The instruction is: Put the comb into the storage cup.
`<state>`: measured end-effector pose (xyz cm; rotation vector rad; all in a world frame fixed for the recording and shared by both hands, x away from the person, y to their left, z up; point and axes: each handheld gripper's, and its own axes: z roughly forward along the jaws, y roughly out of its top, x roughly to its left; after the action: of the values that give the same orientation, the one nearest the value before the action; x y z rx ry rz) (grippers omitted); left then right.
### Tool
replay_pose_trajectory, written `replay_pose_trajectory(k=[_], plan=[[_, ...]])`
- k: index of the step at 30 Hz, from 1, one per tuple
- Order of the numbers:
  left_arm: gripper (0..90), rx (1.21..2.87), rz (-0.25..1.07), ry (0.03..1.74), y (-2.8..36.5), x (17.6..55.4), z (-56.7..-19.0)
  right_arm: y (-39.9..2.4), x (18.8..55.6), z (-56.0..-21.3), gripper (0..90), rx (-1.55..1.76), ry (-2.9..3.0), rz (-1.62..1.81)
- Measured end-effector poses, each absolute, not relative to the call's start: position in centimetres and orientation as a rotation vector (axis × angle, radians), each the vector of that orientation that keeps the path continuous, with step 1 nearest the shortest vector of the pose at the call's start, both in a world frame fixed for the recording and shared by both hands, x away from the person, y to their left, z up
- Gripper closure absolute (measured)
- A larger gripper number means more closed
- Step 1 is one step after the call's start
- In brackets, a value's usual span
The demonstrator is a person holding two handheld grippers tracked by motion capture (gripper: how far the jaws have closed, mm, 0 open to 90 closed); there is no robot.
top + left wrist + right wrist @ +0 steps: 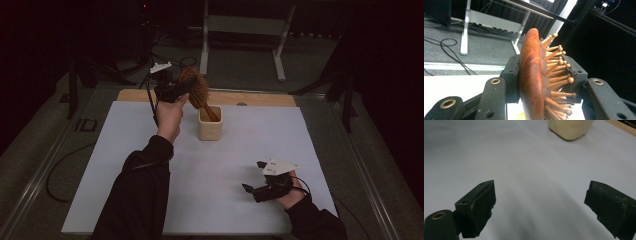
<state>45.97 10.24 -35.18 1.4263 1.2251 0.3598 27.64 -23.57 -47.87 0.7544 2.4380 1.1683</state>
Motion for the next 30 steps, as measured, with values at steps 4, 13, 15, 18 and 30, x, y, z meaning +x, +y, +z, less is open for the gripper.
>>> replay_pose_trajectory(k=[4, 13, 15, 18, 30], plan=[[55.7, 1.438, 0.360, 1.229, 10.1, 46.0, -35.5, -23.6, 27.7, -47.9, 8.9, 0.754, 2.437, 1.171], [55.6, 1.459, 0.356, 1.240, 9.8, 46.2, -36.7, -23.6, 27.7, -47.8, 9.0, 0.750, 2.436, 1.174], [55.6, 1.461, 0.351, 1.243, 9.7, 46.2, -36.8, -23.6, 27.7, -47.8, 9.0, 0.752, 2.438, 1.173], [55.6, 1.472, 0.343, 1.249, 9.6, 46.3, -37.3, -23.6, 27.7, -47.8, 9.0, 0.752, 2.437, 1.174], [55.0, 1.499, 0.311, 1.260, 9.4, 46.6, -38.9, -23.7, 27.7, -47.9, 9.0, 0.752, 2.441, 1.170]])
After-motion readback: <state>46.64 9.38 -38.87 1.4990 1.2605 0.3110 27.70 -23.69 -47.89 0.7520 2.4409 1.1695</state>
